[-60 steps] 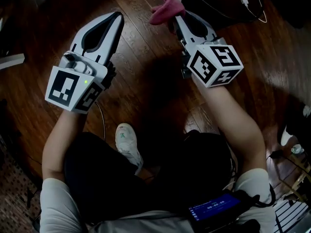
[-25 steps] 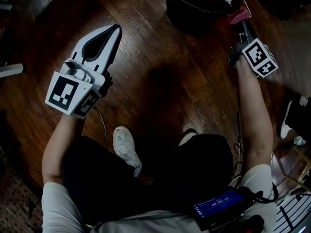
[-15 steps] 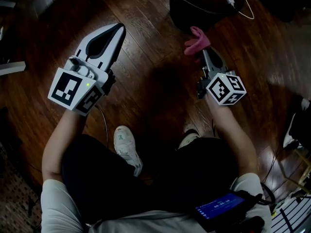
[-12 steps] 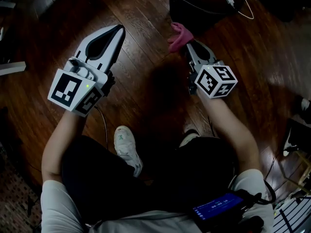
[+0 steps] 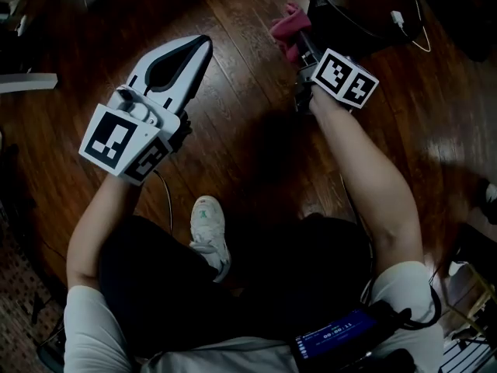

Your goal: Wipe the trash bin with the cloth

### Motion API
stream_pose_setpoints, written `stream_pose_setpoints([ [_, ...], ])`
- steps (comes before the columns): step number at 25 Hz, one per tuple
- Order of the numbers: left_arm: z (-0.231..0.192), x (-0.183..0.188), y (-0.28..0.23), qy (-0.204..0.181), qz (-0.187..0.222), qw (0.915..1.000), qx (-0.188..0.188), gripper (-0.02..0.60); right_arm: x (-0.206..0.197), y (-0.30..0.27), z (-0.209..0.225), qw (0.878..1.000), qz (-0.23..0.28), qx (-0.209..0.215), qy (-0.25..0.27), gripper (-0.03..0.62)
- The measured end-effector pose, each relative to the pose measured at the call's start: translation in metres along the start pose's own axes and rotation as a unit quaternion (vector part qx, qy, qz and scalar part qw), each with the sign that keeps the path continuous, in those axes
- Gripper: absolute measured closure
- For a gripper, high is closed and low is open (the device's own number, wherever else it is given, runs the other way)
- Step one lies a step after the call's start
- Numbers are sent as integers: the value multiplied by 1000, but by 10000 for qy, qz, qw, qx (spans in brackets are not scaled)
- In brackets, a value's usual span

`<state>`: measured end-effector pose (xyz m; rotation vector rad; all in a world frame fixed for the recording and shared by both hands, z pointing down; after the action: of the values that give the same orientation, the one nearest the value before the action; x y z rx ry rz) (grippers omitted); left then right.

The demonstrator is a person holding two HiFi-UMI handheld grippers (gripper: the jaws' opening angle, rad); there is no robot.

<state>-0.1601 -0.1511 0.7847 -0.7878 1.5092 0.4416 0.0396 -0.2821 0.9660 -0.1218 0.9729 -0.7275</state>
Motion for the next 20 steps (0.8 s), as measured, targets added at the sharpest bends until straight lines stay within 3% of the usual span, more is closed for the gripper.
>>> stream_pose_setpoints([
  [8, 10, -5, -18, 27, -12, 9996, -278, 571, -1, 42, 38, 9987, 102, -217, -456, 549],
  [12, 16, -6, -29, 33, 31, 9993, -375, 571, 9, 73, 68, 9985, 132, -306, -431, 549],
  [20, 23, -9, -41, 27, -8, 9987, -506, 571, 60, 104, 157, 9912, 554, -1169, -271, 549],
])
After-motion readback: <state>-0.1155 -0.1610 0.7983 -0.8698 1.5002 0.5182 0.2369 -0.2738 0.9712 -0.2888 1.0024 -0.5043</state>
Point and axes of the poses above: the fingertips, and each gripper's own axes: y backward along the fingers, z to its right, x out of its top, the point moved 6 cm from there along y, backward along the fingers, and after that the axes turned 10 degrees about -x, right-handed, at the moved point
